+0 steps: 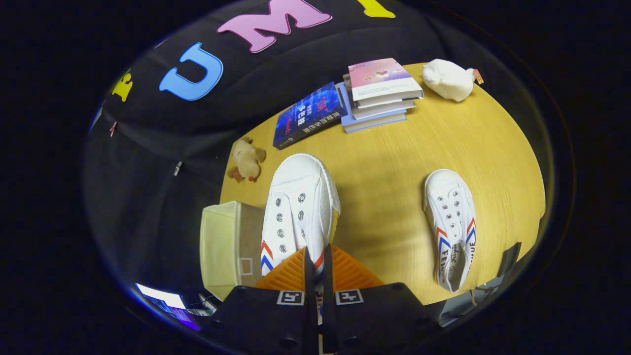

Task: Open the storage box then place both shoes into the box .Put the left shoe in first, then the right shoe, with the right side of both shoes facing outward in a uniform manner.

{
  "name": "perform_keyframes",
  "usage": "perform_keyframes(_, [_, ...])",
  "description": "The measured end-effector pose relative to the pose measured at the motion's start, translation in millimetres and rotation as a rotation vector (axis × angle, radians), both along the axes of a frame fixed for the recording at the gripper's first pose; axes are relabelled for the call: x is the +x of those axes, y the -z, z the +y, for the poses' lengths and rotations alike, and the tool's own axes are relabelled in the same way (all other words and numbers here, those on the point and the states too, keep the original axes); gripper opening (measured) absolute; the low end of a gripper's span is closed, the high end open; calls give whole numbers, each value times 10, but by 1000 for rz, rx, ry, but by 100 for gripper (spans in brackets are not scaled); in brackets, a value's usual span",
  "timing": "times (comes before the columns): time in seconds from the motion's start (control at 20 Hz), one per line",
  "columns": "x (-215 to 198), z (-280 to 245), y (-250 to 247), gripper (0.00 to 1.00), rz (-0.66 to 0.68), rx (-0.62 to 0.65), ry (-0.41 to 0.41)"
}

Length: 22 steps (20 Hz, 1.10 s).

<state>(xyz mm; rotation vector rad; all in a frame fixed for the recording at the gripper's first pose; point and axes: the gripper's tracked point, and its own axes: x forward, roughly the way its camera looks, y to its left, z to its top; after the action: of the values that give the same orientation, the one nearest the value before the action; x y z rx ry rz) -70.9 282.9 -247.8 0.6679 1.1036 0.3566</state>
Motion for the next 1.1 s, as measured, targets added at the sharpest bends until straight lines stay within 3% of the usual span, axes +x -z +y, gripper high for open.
perform_keyframes(0.25, [80, 641, -682, 8, -28, 88, -9])
perform_keyframes(0.45, [-39, 1353, -943, 8, 44, 187, -56])
perform_keyframes(0.75, [-363, 2078, -673, 8, 188, 143, -107])
perform_keyframes(1.1, [-566, 2451, -241, 8, 303, 48, -110])
